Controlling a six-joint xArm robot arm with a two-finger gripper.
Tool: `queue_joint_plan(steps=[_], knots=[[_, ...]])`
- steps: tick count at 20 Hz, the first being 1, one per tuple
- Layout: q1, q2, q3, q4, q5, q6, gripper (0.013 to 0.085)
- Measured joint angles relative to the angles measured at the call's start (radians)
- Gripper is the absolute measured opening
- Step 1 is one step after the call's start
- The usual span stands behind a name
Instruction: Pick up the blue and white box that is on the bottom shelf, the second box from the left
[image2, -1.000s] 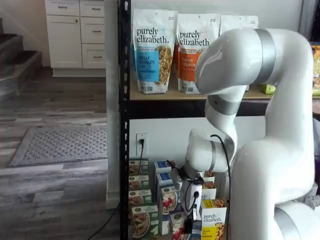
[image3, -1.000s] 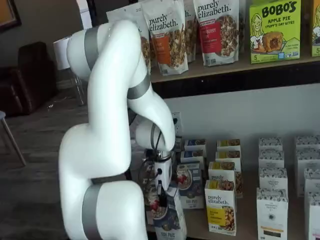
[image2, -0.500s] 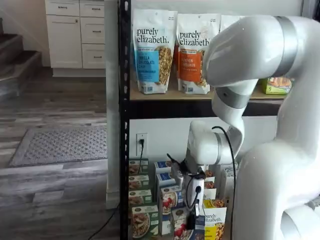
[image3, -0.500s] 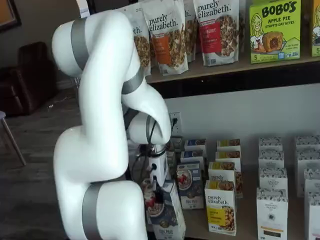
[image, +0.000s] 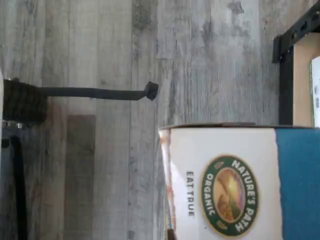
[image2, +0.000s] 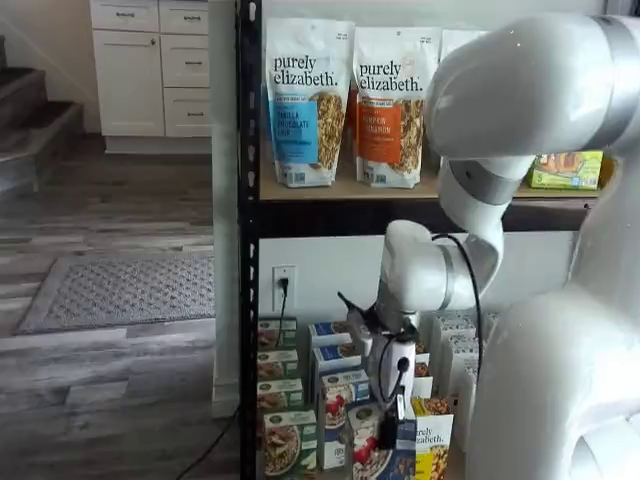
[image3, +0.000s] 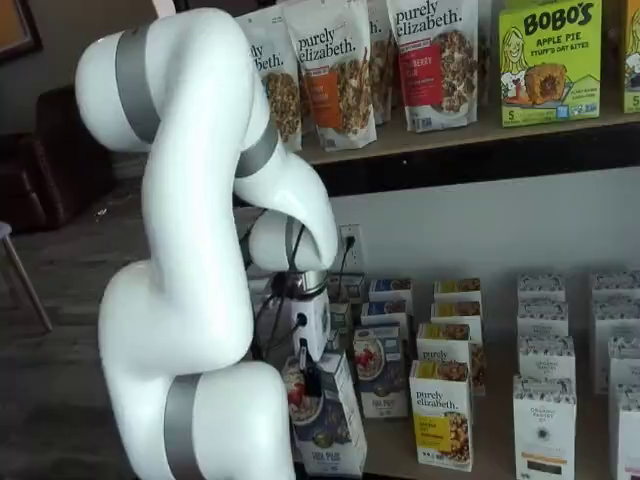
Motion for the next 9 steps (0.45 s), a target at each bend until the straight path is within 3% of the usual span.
queue_joint_plan(steps=[9], knots=[[-0.017,-0.100,0.016,0.003,0.092,-0.011,0.0450]])
